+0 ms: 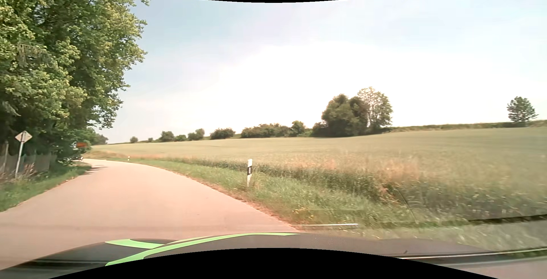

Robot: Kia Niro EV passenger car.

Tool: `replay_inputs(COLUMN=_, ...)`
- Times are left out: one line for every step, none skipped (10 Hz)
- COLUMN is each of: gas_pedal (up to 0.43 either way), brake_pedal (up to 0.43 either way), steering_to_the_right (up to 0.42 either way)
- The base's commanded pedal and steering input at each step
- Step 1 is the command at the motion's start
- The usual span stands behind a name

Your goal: Follow the waypoints while adhering to traffic rules and regulations

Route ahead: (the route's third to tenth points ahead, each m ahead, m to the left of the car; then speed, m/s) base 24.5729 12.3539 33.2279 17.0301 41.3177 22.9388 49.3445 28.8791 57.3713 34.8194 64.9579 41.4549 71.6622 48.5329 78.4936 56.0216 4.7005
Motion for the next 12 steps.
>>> replay_inputs(gas_pedal=0.409, brake_pedal=0.0, steering_to_the_right=-0.441)
replay_inputs(gas_pedal=0.409, brake_pedal=0.0, steering_to_the_right=-0.417)
replay_inputs(gas_pedal=0.421, brake_pedal=0.0, steering_to_the_right=-0.39)
replay_inputs(gas_pedal=0.441, brake_pedal=0.0, steering_to_the_right=-0.363)
replay_inputs(gas_pedal=0.449, brake_pedal=0.0, steering_to_the_right=-0.335)
replay_inputs(gas_pedal=0.461, brake_pedal=0.0, steering_to_the_right=-0.293)
replay_inputs(gas_pedal=0.461, brake_pedal=0.0, steering_to_the_right=-0.247)
replay_inputs(gas_pedal=0.469, brake_pedal=0.0, steering_to_the_right=-0.2)
replay_inputs(gas_pedal=0.469, brake_pedal=0.0, steering_to_the_right=-0.149)
replay_inputs(gas_pedal=0.469, brake_pedal=0.0, steering_to_the_right=-0.103)
replay_inputs(gas_pedal=0.469, brake_pedal=0.0, steering_to_the_right=-0.075)
replay_inputs(gas_pedal=0.469, brake_pedal=0.0, steering_to_the_right=-0.054)
